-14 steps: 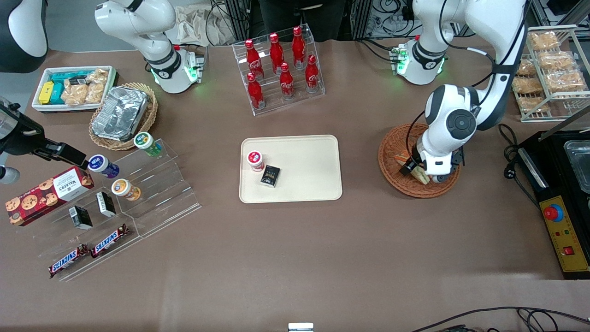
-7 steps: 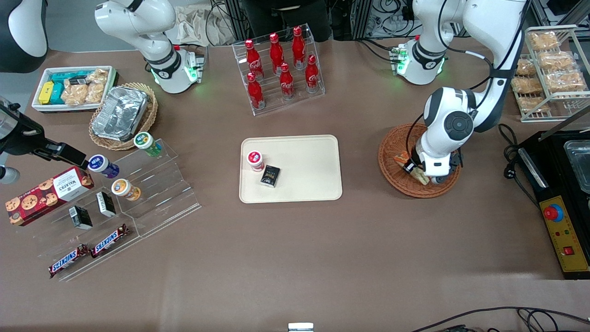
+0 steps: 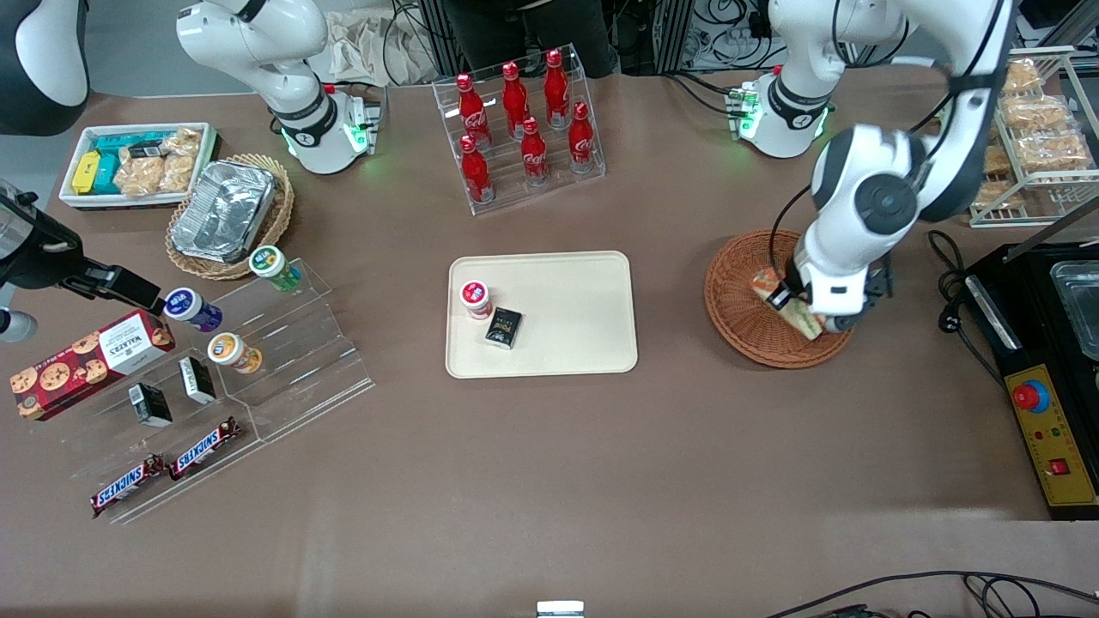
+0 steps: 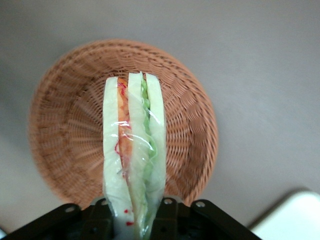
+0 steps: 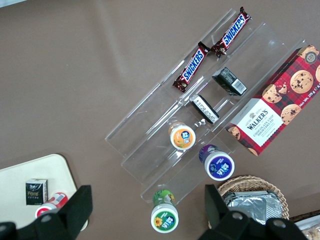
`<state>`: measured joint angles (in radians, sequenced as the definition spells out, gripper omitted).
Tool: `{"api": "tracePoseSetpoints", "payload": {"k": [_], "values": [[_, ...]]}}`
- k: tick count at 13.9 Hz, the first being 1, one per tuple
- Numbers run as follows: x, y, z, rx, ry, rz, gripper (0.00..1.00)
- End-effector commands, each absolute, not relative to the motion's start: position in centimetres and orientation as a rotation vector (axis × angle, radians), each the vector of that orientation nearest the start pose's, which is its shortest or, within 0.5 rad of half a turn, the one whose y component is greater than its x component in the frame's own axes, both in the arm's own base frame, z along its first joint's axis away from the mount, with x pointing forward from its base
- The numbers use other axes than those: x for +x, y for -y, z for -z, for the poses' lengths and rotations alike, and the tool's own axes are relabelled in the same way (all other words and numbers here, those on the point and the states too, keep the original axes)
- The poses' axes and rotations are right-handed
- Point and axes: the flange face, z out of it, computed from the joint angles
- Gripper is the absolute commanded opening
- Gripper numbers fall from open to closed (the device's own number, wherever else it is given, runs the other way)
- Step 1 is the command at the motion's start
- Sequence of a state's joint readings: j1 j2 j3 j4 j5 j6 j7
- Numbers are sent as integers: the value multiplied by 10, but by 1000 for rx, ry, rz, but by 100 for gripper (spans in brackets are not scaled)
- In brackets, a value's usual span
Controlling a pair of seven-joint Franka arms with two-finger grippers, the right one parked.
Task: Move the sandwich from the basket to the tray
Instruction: 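Close the left gripper on the wrapped sandwich, then lift the sandwich and carry it over the white tray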
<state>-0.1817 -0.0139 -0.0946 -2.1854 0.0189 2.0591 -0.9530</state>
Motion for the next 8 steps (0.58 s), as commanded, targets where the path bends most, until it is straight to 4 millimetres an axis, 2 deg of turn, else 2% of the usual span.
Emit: {"api": "tracePoseSetpoints", "payload": {"k": [1,4,8], "values": [[505,168,-444,-2970,769,-79,0],[496,207,-464,-3065,393,-22,0],[478,277,-454,-3120,158,46,0]]}}
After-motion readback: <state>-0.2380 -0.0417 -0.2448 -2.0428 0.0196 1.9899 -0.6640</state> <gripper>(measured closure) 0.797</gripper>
